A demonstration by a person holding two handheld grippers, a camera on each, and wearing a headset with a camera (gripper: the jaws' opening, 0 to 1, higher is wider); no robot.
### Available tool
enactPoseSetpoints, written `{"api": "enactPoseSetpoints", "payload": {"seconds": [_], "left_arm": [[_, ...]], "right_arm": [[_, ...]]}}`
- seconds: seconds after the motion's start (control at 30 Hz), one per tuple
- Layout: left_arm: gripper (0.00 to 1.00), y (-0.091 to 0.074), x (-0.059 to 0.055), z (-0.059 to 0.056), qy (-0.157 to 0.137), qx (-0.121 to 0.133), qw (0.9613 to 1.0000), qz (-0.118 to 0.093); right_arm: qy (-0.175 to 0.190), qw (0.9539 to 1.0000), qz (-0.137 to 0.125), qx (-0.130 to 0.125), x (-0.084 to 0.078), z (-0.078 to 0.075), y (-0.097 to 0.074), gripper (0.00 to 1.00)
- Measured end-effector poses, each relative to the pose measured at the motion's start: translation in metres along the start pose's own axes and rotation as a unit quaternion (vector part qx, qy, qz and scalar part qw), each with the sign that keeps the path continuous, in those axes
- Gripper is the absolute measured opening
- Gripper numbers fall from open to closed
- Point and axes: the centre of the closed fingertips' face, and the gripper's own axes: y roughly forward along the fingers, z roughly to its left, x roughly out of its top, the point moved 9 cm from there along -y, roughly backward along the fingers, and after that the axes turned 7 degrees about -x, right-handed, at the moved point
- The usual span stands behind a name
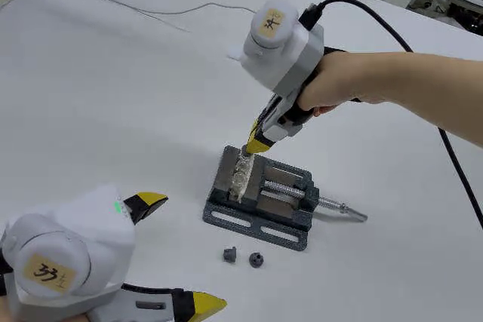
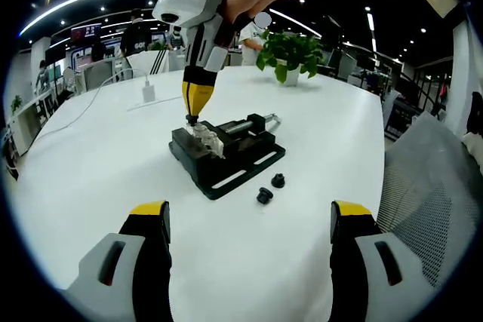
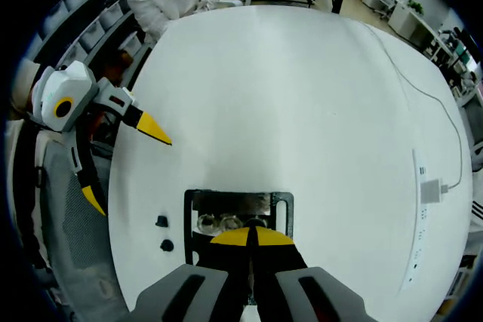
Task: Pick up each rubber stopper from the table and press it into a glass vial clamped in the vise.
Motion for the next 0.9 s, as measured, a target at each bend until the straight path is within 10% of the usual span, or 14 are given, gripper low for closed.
{"api": "enactPoseSetpoints", "payload": {"seconds": [0.27, 0.9], "left_arm": [[0.86, 0.004, 0.0, 0.001, -0.001, -0.004, 1.0, 0.003], [0.78, 0.006, 0.008, -0.001, 0.026, -0.012, 0.9992, 0.028]], "right_arm": [[-0.019, 0.9993, 0.031, -0.006, 0.005, -0.007, 0.003, 0.0], [0.034, 0.9979, -0.049, -0.022, -0.015, -0.01, 0.0, 0.0]]}}
